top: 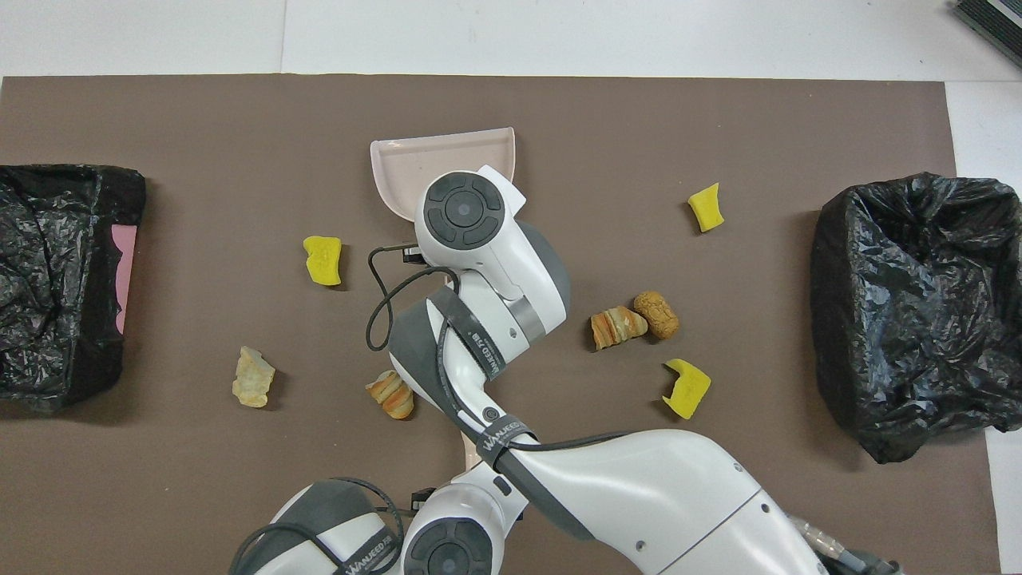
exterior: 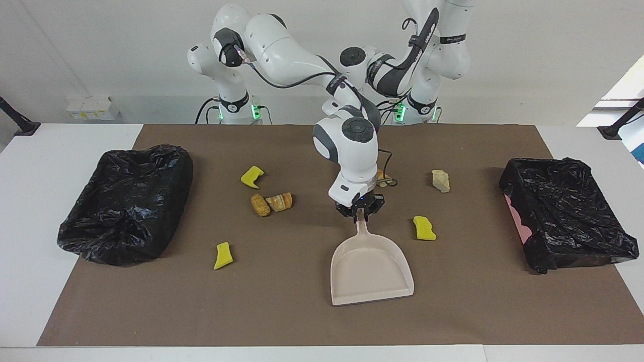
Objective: Sweep and dump trash in bin
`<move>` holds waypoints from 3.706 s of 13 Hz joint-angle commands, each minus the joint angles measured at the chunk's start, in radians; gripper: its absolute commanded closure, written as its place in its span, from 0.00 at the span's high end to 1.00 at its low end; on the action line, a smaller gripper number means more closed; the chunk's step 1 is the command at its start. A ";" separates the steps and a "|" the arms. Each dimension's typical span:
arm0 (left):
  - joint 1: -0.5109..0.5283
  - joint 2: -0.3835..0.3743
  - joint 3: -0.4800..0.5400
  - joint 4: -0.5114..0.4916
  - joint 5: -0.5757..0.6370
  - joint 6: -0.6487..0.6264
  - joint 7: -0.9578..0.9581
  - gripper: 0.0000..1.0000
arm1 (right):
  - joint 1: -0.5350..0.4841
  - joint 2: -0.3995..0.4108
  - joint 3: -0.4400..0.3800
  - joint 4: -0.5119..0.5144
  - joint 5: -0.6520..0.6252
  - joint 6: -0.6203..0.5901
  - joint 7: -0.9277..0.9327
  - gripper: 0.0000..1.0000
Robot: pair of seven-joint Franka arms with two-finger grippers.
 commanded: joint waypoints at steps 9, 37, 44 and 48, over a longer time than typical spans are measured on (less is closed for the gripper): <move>0.150 -0.133 0.031 0.056 0.008 -0.222 0.099 0.00 | -0.205 -0.227 0.006 -0.093 0.085 -0.260 -0.389 0.00; 0.489 -0.236 0.023 -0.151 -0.046 -0.329 0.277 0.00 | -0.076 -0.393 0.007 -0.508 -0.195 -0.206 -1.495 0.00; 0.323 -0.106 0.022 -0.133 -0.205 -0.077 0.205 0.00 | -0.072 -0.380 0.007 -0.508 -0.188 -0.181 -1.482 0.00; 0.255 -0.049 0.020 -0.055 -0.264 -0.032 0.209 0.00 | -0.072 -0.371 0.007 -0.506 -0.180 -0.152 -1.457 0.00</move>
